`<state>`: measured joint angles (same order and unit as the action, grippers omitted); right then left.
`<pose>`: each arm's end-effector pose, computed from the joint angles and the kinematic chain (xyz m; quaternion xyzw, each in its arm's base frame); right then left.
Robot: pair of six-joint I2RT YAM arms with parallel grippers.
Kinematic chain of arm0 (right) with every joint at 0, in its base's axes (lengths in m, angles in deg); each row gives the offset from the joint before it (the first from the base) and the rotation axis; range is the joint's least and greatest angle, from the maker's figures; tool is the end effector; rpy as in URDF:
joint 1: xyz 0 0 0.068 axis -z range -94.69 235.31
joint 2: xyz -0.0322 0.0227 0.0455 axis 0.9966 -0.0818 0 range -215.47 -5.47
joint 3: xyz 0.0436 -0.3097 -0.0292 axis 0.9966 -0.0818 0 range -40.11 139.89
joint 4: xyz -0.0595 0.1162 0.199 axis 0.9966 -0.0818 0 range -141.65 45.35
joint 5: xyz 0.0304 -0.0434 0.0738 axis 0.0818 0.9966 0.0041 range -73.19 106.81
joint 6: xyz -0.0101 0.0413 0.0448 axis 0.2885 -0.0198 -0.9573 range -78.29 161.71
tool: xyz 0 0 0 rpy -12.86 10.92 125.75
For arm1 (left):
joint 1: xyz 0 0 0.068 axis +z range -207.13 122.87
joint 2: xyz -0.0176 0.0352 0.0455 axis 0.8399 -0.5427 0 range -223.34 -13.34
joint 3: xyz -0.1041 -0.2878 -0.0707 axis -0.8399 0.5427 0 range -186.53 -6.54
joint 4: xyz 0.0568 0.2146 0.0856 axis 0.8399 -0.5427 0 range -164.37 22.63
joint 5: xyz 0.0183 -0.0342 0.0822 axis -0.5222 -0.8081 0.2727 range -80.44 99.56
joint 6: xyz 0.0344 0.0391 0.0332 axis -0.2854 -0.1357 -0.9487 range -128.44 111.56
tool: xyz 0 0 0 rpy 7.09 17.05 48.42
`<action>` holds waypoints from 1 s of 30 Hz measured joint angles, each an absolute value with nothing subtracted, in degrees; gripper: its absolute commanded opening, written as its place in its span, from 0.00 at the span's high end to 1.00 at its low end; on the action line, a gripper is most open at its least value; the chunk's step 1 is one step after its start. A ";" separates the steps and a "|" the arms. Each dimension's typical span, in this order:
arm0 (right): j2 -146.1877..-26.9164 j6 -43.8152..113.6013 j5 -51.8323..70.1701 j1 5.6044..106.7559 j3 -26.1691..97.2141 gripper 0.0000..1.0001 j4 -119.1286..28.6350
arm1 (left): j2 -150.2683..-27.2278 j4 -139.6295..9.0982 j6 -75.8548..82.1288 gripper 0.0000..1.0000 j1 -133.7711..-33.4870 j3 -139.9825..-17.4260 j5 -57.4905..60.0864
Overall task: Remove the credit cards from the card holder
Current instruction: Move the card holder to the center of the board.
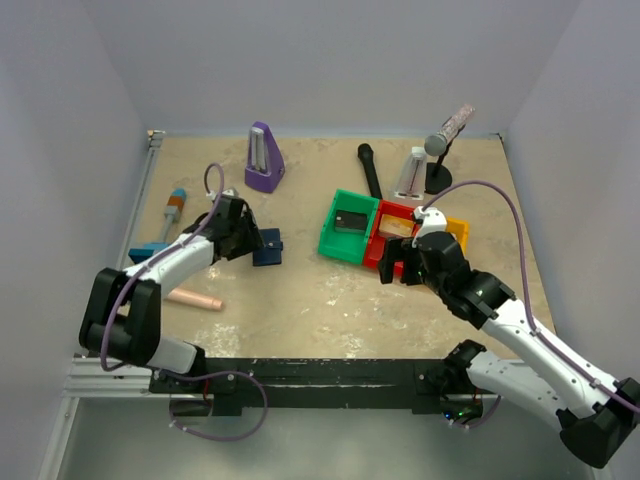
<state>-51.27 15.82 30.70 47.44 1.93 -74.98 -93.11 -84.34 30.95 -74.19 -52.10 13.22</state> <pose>0.1081 0.0700 0.3119 -0.0351 0.8780 0.1551 0.4515 0.2462 -0.0724 0.2473 -0.1930 0.9228 -0.1306 0.3069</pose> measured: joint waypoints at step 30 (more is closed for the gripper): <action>-63.16 14.64 21.63 47.44 5.73 0.06 -71.26 | -106.42 -79.36 32.09 0.79 -76.48 -56.42 14.16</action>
<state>-63.16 14.64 21.63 47.44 5.73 -71.26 -106.42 -79.36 32.09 -76.48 -56.42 14.16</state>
